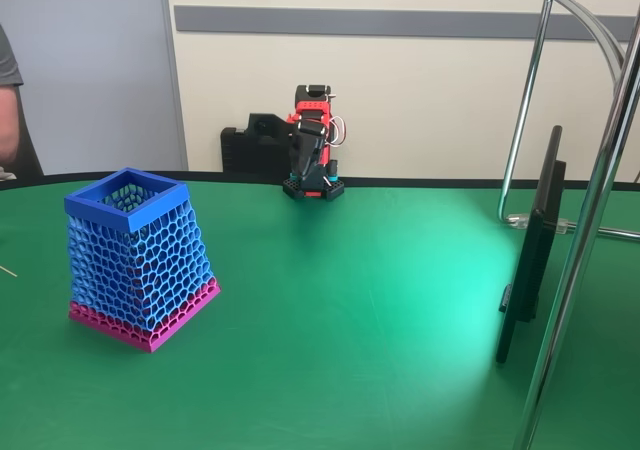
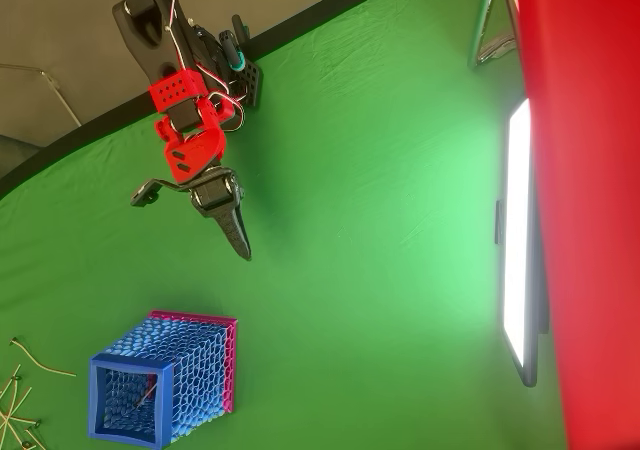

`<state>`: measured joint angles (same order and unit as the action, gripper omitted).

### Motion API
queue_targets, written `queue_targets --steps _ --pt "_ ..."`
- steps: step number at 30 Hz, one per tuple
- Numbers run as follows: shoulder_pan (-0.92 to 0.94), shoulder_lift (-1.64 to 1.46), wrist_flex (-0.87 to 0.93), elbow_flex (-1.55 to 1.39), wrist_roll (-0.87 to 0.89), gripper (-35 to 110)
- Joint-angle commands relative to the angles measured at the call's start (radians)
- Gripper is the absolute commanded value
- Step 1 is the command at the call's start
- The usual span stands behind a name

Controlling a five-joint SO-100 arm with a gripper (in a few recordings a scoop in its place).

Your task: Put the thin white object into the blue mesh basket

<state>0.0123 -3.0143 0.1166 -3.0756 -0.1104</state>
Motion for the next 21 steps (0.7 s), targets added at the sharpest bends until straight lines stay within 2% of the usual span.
queue_targets --steps 1,8,21 --pt "-0.031 -0.095 0.164 -0.008 0.072 0" --pt "-0.075 -0.267 0.511 -0.008 0.083 0" --pt "-0.086 -0.308 0.732 -0.008 0.104 1"
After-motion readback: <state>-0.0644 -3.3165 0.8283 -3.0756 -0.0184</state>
